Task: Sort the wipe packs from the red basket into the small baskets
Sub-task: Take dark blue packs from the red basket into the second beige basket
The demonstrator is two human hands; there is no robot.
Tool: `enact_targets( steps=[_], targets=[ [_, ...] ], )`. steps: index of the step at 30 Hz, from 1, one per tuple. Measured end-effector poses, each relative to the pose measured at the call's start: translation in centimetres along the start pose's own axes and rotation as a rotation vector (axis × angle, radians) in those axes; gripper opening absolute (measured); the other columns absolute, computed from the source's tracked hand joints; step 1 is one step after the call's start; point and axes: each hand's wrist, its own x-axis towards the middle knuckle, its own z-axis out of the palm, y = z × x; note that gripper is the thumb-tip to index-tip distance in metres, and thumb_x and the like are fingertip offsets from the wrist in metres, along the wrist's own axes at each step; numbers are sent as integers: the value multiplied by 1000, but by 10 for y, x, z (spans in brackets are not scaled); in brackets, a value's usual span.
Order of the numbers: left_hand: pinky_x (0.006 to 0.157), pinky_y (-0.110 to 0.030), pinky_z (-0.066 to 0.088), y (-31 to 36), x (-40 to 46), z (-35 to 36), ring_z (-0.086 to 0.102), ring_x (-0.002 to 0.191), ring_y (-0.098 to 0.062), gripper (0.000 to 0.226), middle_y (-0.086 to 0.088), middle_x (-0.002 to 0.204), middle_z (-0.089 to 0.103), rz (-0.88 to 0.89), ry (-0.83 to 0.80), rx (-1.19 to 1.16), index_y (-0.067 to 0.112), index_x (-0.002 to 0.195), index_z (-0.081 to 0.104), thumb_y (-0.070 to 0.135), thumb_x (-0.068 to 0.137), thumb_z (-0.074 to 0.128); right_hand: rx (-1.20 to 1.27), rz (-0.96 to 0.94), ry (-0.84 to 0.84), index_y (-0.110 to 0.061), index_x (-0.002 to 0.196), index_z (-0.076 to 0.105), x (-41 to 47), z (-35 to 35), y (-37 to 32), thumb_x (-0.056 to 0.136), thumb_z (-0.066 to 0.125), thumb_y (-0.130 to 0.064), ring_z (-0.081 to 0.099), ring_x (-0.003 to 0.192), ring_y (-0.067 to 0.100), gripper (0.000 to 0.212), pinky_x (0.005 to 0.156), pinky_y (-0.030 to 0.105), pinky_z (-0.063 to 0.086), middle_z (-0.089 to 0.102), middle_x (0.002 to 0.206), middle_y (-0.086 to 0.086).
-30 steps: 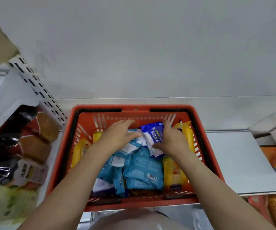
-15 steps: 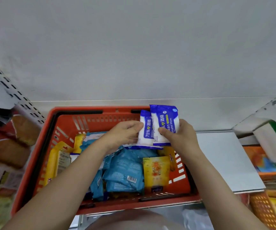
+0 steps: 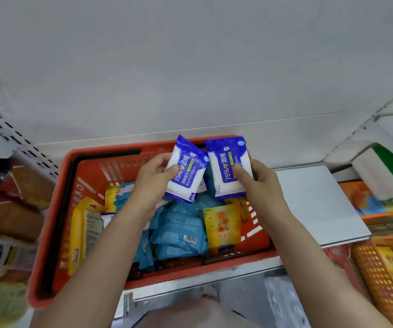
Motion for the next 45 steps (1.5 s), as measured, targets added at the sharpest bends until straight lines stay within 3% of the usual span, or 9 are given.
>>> enact_targets(
  steps=[7,15,19,24,27,30,34,40,45],
  targets=[
    [63,-23,55,4,-18,49,69,70,-6,19,7,88,75,32,-176,-28,20,109,68,10,95,60,163,68,292,-17,113,60,-64,-37,8,91,69,-26,75,82,20,25,66,38,62,75,94,4],
    [67,-24,56,-5,-100,155,72,79,-12,23,1,93,77,24,-470,-50,17,109,68,7,88,68,299,161,660,-31,108,47,-153,-142,53,86,73,-10,74,70,9,40,51,24,55,72,94,-5],
    [60,-24,55,-19,-166,228,73,78,-14,29,0,96,77,-23,-648,6,18,112,67,10,84,74,293,202,713,-34,128,45,-224,-220,85,83,68,-2,74,72,17,60,56,31,57,74,88,-5],
    [64,-26,56,-60,-267,333,73,81,-18,34,-7,99,76,-53,-749,72,10,117,66,7,84,73,299,230,821,-15,116,53,-316,-336,135,83,72,1,70,62,10,41,47,23,53,71,92,7],
    [74,-34,59,-88,-325,396,73,84,-22,32,-7,99,76,-81,-798,116,11,115,65,8,84,73,280,305,877,-9,115,49,-363,-405,166,83,75,-7,72,83,26,42,63,40,60,68,109,17],
    [76,-35,59,-106,-365,447,73,81,-20,29,-4,95,77,-106,-833,149,15,110,66,9,83,75,253,331,923,-16,115,44,-389,-463,190,81,74,-6,71,93,34,47,79,59,57,67,108,16],
    [79,-40,58,-116,-380,501,74,86,-24,36,-5,97,76,-116,-819,228,15,115,64,17,82,78,298,298,828,-34,138,33,-388,-524,213,78,70,6,72,88,31,81,77,57,58,72,94,7],
    [76,-32,59,-127,-369,597,74,83,-19,33,-4,98,76,-112,-793,278,11,113,63,19,84,76,322,327,779,-14,99,62,-345,-614,241,76,69,11,73,76,20,34,79,47,60,75,88,5],
    [57,-20,54,-144,-342,691,72,69,-12,19,0,85,77,-139,-752,189,11,101,65,10,84,74,333,320,732,-11,109,65,-290,-698,255,88,72,-15,74,86,25,22,77,42,62,76,96,8]
  ],
)
